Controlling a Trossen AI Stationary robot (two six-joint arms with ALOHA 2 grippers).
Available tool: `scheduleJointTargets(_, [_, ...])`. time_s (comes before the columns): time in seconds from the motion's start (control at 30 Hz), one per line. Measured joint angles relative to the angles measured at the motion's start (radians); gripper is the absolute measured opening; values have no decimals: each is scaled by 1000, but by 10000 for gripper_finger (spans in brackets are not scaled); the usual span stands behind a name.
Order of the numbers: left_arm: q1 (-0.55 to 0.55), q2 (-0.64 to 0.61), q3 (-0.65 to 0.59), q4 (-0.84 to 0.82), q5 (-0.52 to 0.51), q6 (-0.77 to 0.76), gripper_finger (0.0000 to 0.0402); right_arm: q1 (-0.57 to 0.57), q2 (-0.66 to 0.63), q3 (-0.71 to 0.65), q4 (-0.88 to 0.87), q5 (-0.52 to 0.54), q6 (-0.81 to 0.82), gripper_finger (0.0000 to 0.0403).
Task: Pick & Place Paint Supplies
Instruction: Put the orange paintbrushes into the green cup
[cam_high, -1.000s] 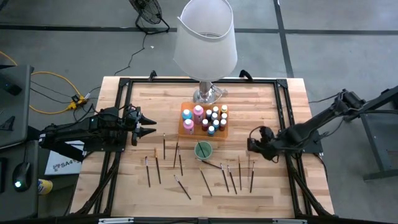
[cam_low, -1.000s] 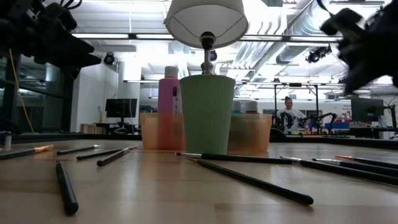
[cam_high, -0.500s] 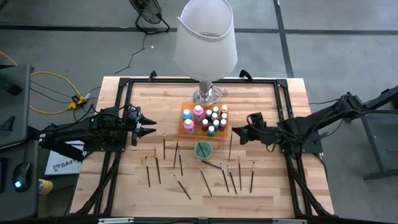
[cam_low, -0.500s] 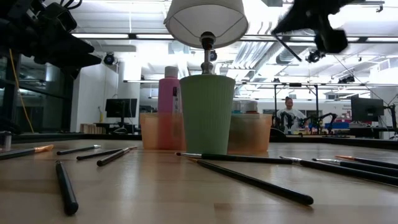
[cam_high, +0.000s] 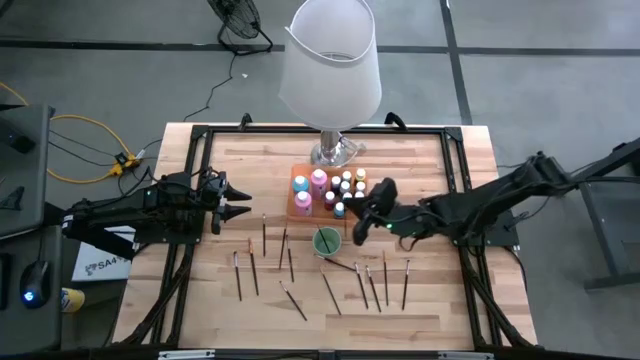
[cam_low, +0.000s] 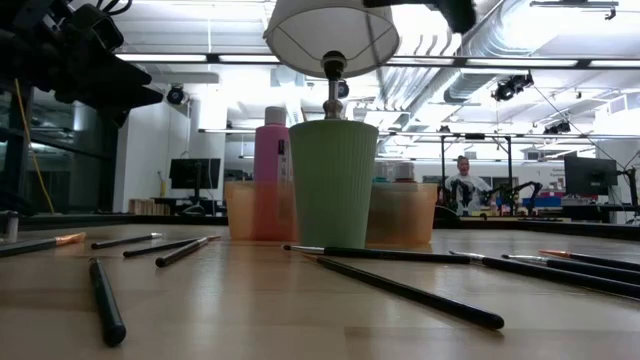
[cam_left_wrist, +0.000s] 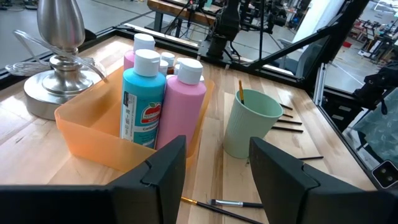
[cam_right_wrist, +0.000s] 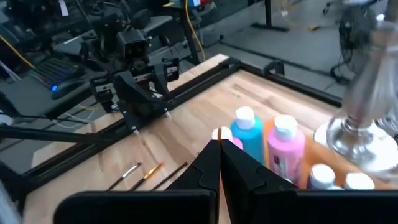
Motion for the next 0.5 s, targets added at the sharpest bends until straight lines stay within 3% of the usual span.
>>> scheduleJointTargets(0.23, [0, 0, 0, 0, 0, 0, 172, 0, 141, 12, 167, 12, -68, 3])
scheduleJointTargets(0.5, [0, 0, 0, 0, 0, 0, 172, 11, 220, 11, 205, 33, -123, 3])
